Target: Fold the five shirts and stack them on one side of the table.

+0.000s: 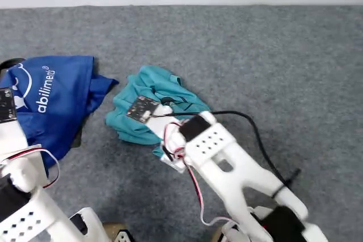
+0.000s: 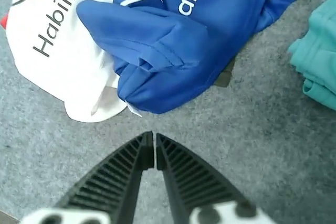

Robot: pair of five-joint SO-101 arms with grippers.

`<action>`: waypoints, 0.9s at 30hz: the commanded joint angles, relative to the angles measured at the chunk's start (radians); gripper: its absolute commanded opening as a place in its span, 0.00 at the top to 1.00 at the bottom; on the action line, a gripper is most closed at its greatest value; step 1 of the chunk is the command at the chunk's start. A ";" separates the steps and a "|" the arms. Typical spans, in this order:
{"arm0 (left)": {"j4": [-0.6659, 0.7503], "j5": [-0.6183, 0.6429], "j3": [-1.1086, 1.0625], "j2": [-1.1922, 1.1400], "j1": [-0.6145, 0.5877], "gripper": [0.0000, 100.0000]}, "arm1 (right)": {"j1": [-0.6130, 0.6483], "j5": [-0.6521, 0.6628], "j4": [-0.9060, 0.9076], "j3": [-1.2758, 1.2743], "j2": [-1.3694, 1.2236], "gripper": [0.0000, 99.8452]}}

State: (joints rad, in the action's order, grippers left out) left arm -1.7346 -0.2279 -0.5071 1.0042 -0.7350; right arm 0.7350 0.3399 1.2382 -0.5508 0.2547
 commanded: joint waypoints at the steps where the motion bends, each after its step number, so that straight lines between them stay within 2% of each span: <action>1: -0.017 -0.002 0.002 0.012 -0.003 0.98 | 0.024 -0.043 -0.050 0.107 -0.097 0.81; 5: -0.017 -0.002 0.002 0.012 -0.003 0.98 | 0.024 -0.110 -0.065 0.199 -0.239 0.81; 12: -0.017 -0.002 0.002 0.012 -0.003 0.98 | -0.021 -0.112 -0.059 0.295 -0.512 0.82; 14: -0.017 -0.002 0.002 0.012 -0.003 0.98 | -0.044 -0.106 -0.053 0.318 -0.561 0.86; 17: -0.017 -0.002 0.002 0.012 -0.003 0.98 | -0.081 -0.021 -0.002 0.354 -0.570 1.00; 19: -0.017 -0.002 0.002 0.012 -0.003 0.98 | -0.111 0.015 0.064 0.381 -0.552 0.97; 22: -0.017 -0.002 0.002 0.012 0.000 0.98 | -0.163 0.060 0.165 0.425 -0.501 0.99; 27: -0.017 -0.002 0.002 0.012 0.002 0.98 | -0.266 0.226 0.332 0.476 -0.364 0.99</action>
State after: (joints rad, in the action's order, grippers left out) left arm -1.7346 -0.2279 -0.5086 1.0042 -0.7365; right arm 0.5324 0.4795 1.4807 -0.1366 -0.2317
